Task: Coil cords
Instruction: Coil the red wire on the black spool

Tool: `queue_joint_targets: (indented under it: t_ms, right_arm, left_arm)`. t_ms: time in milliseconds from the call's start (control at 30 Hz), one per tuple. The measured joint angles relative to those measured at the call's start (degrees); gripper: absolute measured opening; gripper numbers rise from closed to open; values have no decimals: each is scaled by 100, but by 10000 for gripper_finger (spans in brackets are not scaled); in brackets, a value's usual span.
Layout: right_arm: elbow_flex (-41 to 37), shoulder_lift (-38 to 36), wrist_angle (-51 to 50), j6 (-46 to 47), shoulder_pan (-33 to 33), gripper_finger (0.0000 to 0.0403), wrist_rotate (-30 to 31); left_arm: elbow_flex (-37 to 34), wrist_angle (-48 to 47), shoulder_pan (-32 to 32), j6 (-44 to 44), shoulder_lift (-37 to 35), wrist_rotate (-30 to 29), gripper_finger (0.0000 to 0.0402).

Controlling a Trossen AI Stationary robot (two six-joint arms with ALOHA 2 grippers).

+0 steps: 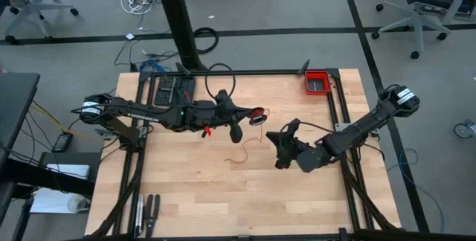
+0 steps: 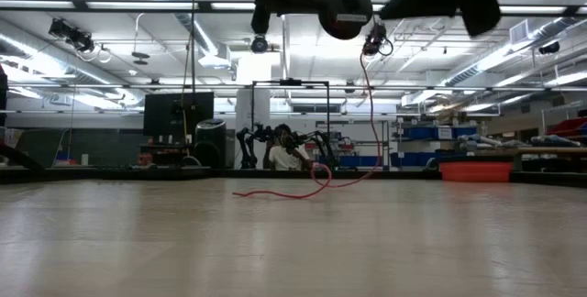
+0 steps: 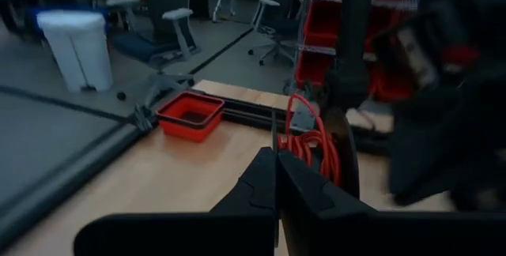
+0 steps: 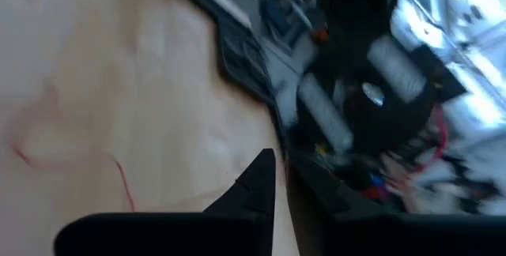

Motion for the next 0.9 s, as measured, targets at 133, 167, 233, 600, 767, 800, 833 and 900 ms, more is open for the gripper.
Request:
queue_joint_targets:
  t_ms: [133,167,233,600,767,800,833,900]
  right_arm:
    - [4,-406,163,368,-117,25,-893]
    - [4,-529,148,503,-137,25,-1026]
    - [10,-775,136,704,-201,26,-1215]
    - [7,-1025,20,1069,-770,103,-2330]
    - [9,-1032,56,992,-939,125,-2461]
    - [9,-1027,63,991,-981,125,-2492]
    - [9,-1024,58,993,-1029,125,-2562]
    - [9,-1019,70,997,-1136,125,-2777]
  left_arm:
    - [0,-155,-9,869,0,0,7]
    - [0,-234,-13,1017,0,0,7]
    - [0,-434,-28,1272,2,68,7]
    - [0,-382,-50,1710,4,518,7]
    - [0,-364,-52,1692,7,726,7]
    - [0,-319,-55,1692,7,764,7]
    - [0,-290,-55,1690,7,800,7]
    - [0,-267,-55,1689,7,845,7]
